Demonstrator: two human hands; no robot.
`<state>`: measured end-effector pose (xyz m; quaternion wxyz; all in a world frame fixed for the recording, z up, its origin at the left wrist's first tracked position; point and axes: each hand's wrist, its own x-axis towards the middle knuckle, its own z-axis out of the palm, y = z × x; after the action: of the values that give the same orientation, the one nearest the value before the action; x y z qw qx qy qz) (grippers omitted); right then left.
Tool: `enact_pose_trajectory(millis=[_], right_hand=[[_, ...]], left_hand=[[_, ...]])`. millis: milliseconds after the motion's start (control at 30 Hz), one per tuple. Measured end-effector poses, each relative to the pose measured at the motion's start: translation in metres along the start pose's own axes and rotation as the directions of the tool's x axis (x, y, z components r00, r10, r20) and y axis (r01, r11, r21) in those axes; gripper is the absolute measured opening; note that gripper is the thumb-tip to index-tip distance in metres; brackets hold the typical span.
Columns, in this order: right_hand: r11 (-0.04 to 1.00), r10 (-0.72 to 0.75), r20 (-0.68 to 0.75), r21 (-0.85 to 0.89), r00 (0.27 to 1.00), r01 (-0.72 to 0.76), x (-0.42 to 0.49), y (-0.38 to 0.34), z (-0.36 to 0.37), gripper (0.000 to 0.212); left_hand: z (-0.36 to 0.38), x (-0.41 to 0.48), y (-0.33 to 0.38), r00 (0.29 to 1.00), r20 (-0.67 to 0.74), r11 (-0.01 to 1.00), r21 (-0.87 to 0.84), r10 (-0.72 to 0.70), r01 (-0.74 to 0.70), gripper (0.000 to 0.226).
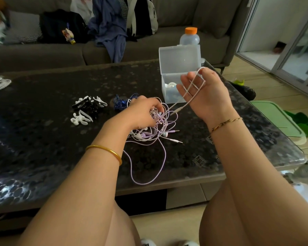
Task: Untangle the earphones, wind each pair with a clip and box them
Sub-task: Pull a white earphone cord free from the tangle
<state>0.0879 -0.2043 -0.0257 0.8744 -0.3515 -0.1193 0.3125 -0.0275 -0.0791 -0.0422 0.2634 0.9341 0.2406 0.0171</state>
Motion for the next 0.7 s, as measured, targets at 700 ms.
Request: enact_pose_trajectory(millis=[700], right_hand=[[0.566, -0.165, -0.266, -0.814, 0.95, -0.13, 0.019, 0.014, -0.015, 0.03]], left_hand=[[-0.005, 0.007, -0.014, 0.898, -0.428, 0.995, 0.073, 0.098, -0.073, 0.011]])
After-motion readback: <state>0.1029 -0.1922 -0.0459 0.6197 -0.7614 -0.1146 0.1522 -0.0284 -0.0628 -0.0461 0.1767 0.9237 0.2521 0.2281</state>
